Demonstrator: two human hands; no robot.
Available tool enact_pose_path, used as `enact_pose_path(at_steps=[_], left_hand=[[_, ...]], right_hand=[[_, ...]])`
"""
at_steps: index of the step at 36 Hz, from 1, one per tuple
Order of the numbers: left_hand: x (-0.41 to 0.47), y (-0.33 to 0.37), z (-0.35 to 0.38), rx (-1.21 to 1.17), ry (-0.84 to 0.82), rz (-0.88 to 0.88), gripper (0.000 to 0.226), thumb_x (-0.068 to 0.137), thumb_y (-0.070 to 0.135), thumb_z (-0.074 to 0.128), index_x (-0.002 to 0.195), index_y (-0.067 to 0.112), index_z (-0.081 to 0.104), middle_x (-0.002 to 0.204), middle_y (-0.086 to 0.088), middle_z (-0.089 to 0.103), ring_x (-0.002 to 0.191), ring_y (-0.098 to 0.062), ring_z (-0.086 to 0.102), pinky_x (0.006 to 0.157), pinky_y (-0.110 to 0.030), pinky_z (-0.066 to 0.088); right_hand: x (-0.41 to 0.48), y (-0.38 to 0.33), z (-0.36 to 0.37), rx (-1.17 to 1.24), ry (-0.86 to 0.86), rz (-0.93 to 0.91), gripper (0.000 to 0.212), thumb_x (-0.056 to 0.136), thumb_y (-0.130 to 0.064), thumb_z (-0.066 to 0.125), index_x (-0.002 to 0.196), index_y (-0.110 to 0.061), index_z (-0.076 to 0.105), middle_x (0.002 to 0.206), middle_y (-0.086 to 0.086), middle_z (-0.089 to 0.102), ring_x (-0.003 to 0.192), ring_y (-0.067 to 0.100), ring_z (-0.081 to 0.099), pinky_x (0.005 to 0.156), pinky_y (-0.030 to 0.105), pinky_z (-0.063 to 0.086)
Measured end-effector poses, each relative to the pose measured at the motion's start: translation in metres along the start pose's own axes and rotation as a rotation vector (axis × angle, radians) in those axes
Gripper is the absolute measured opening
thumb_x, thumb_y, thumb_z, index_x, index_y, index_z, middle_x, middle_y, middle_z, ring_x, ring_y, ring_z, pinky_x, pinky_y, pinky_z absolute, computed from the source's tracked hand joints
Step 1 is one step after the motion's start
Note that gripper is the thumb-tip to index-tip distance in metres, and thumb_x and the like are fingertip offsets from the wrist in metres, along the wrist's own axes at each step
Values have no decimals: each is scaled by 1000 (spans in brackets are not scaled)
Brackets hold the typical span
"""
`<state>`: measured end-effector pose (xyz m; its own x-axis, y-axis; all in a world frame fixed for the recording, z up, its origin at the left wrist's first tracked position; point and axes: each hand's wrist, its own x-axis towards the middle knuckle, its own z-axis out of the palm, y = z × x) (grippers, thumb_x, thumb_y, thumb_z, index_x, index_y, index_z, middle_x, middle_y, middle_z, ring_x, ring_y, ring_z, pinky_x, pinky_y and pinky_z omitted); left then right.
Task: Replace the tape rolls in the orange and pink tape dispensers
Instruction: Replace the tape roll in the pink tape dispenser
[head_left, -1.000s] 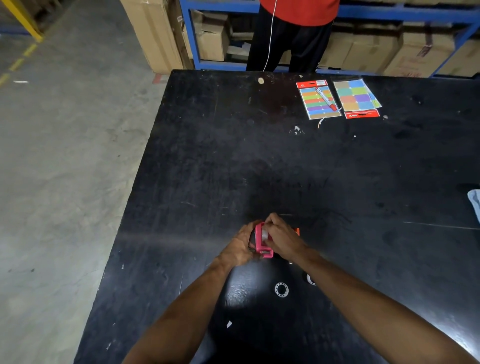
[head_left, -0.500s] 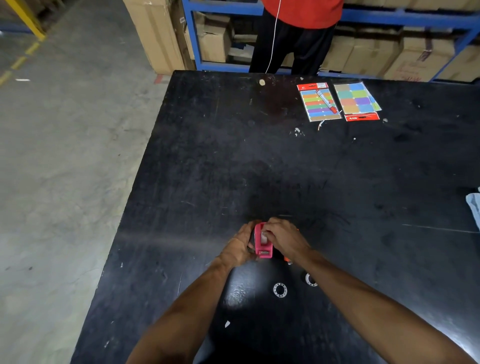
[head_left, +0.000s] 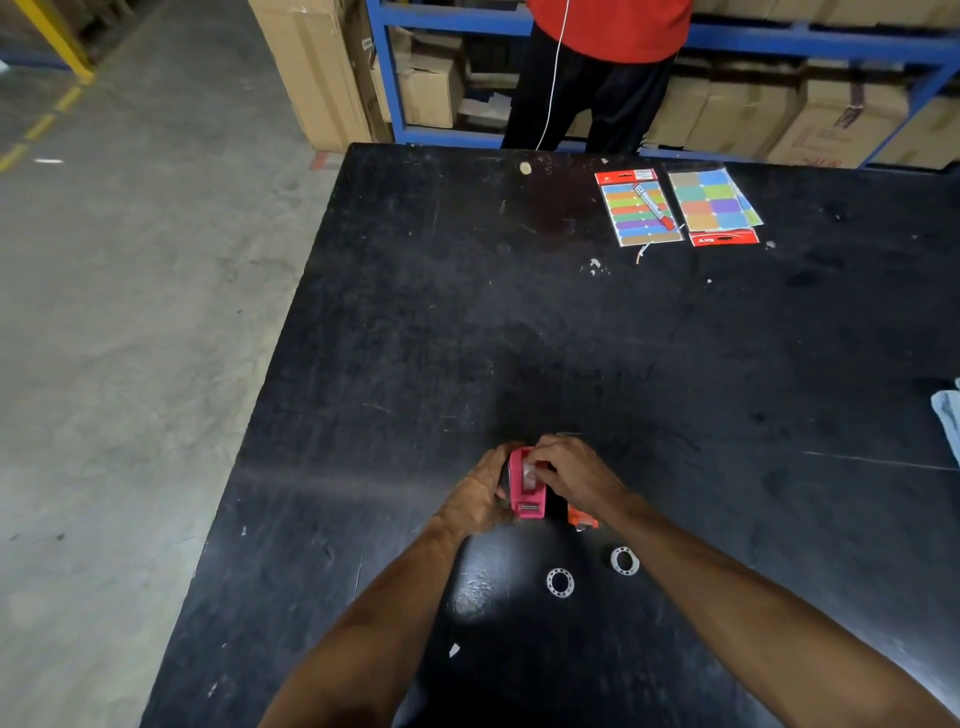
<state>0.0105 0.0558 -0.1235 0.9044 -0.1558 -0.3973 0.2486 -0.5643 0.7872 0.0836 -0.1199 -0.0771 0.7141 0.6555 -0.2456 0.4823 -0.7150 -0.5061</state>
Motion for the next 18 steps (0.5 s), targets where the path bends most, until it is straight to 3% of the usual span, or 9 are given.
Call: enact_pose_path(at_steps=[1, 3, 6, 9, 14, 18], left_hand=[[-1, 1, -1, -18, -16, -4, 87, 70, 10, 81, 144, 24, 38, 141, -11, 46, 120, -17, 51, 102, -34, 50], [2, 0, 1, -8, 7, -30, 96, 64, 7, 85, 145, 21, 35, 141, -6, 46, 122, -17, 52, 100, -25, 48], [1, -2, 3, -57, 16, -53, 110, 53, 14, 90, 144, 34, 32, 140, 2, 48, 125, -15, 53, 108, -34, 46], [3, -5, 4, -48, 22, -32, 110, 52, 18, 90, 141, 41, 30, 139, 5, 49, 124, -13, 54, 108, -36, 47], [2, -3, 1, -52, 22, -34, 108, 54, 13, 91, 142, 34, 33, 138, 4, 48, 123, -14, 54, 105, -31, 48], [2, -3, -1, -36, 6, -18, 103, 58, 8, 88, 141, 36, 35, 133, 6, 46, 104, -14, 60, 85, -22, 53]], right_hand=[[1, 0, 0, -11, 6, -4, 15, 86, -17, 63, 92, -12, 76, 93, 5, 70, 90, 25, 64, 82, 39, 50], [1, -2, -1, -42, 17, -12, 19, 89, -19, 58, 92, -13, 76, 93, 5, 70, 90, 25, 64, 83, 41, 50], [2, -4, 0, -109, 38, -13, 28, 92, -25, 49, 95, -14, 75, 93, 5, 70, 88, 25, 64, 84, 41, 49], [1, -5, 4, -142, 62, -6, 34, 92, -29, 42, 98, -16, 73, 93, 4, 70, 89, 25, 64, 85, 40, 48], [2, -2, 5, -93, 88, -6, 14, 91, -25, 55, 99, -18, 64, 98, 1, 72, 93, 24, 65, 87, 40, 45], [-1, 5, 7, -79, 2, -16, 27, 86, -37, 65, 108, -20, 67, 103, -2, 65, 101, 19, 61, 97, 40, 40]])
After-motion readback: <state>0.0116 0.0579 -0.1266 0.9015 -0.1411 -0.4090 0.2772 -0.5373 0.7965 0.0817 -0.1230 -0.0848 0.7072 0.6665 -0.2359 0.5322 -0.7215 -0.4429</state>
